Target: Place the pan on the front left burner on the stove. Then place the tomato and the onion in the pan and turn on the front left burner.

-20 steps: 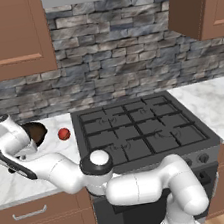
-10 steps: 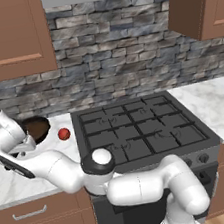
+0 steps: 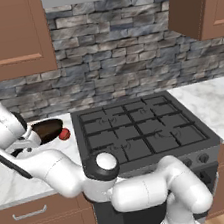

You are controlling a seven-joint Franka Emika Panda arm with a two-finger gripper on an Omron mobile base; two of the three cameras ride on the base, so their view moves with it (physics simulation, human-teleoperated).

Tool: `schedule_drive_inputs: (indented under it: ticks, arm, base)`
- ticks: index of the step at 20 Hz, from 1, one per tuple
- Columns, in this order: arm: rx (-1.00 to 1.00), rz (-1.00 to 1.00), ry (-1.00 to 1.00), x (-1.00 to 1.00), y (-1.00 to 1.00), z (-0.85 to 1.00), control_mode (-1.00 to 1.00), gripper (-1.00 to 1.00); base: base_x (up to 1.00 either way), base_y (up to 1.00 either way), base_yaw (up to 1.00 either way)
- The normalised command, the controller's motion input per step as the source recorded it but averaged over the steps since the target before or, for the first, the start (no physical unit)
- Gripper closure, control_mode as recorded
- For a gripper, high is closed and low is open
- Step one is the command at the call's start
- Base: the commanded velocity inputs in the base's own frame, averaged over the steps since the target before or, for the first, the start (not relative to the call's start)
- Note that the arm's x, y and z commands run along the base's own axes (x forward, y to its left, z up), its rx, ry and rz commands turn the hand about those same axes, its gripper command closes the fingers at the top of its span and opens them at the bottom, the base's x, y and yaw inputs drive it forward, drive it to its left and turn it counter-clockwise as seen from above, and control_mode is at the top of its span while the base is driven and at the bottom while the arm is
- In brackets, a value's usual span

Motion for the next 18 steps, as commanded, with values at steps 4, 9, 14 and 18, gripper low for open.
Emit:
schedule_drive_inputs:
  ticks: [4, 9, 14, 18]
  arm:
    - [0.0, -0.15, -0.12, -0.41, -0.53, 0.25, -1.0, 1.0]
    - [0.0, -0.15, -0.13, -0.38, -0.51, 0.27, -1.0, 1.0]
    - [0.0, -0.14, -0.11, -0.38, -0.55, 0.24, -1.0, 1.0]
    - [0.0, -0.12, -0.04, -0.24, -0.62, 0.17, -1.0, 1.0]
  base:
    - [0.0, 0.0, 0.0]
    - [0.0, 0.0, 0.0]
    - [0.0, 0.0, 0.0]
    - [0.0, 0.0, 0.0]
